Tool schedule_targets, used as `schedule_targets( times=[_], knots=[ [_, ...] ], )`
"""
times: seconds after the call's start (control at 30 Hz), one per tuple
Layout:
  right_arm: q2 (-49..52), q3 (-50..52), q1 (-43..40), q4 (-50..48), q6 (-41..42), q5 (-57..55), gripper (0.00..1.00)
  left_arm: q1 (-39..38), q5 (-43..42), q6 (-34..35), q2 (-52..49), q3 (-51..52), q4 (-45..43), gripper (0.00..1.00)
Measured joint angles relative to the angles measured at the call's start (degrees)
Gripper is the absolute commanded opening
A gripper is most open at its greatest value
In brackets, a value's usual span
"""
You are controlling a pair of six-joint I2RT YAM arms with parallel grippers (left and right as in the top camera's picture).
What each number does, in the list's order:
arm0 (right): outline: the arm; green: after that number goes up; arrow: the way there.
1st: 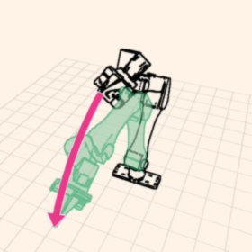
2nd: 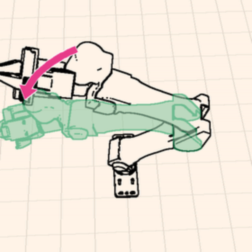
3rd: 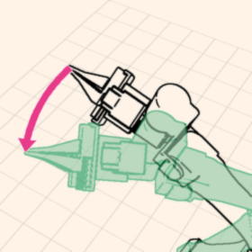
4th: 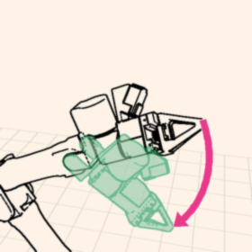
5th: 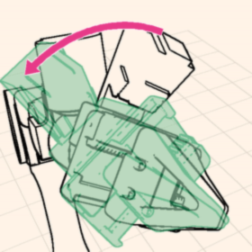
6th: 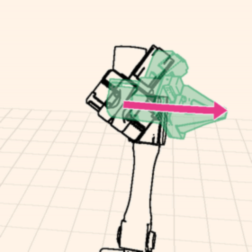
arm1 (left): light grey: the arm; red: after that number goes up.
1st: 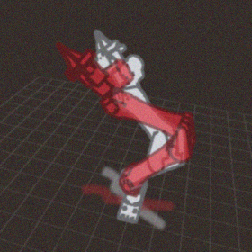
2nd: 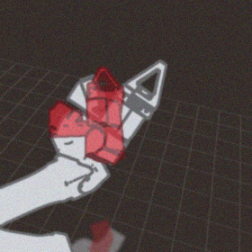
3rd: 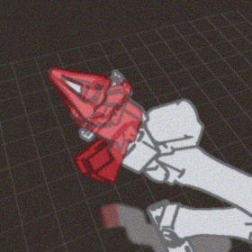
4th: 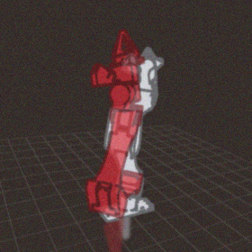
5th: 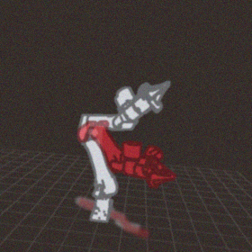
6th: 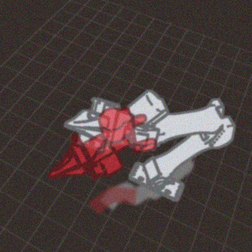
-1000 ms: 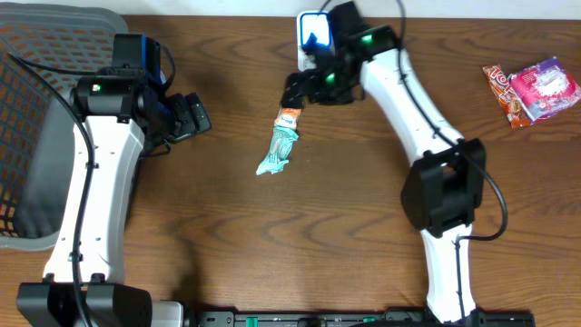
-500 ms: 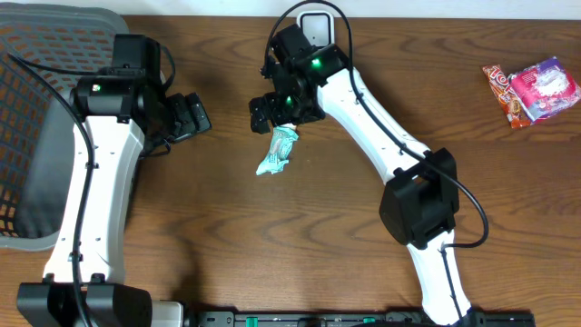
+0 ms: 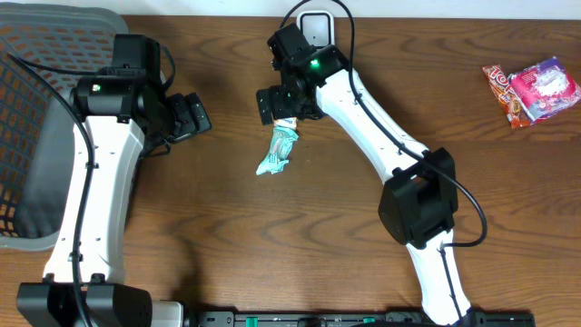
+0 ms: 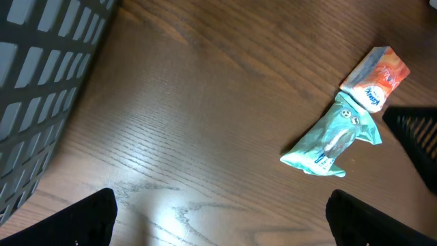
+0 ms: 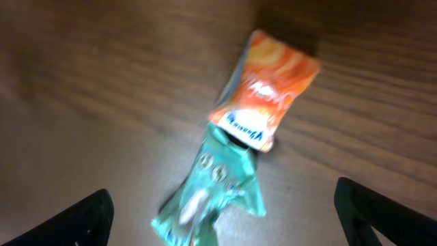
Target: Scan the item barcode
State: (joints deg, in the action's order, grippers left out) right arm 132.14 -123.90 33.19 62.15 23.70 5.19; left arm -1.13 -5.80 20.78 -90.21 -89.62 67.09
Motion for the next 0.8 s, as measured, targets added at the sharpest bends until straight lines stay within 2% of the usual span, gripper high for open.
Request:
schedule_targets(
  times=[0.03,0.07,0.23,0.8],
  knots=[
    [0.37,0.0,0.0,-0.39,0.81,-0.63,0.85,0.0,0.0,0.0,0.0,0.0,-0.02,0.98],
    [1.29,0.0,0.0,-2.03,2.36,-1.79,0.81,0.0,0.0,0.0,0.0,0.0,0.0,0.98],
    [4.66,0.02,0.0,-3.19,6.12,-3.3,0.73,0.0,0.0,0.0,0.0,0.0,-0.02,0.98],
    [6.12,0.11,-4.02,-5.7,16.35,-8.68,0.6,0.0,0.0,0.0,0.0,0.0,-0.02,0.98]
  ],
)
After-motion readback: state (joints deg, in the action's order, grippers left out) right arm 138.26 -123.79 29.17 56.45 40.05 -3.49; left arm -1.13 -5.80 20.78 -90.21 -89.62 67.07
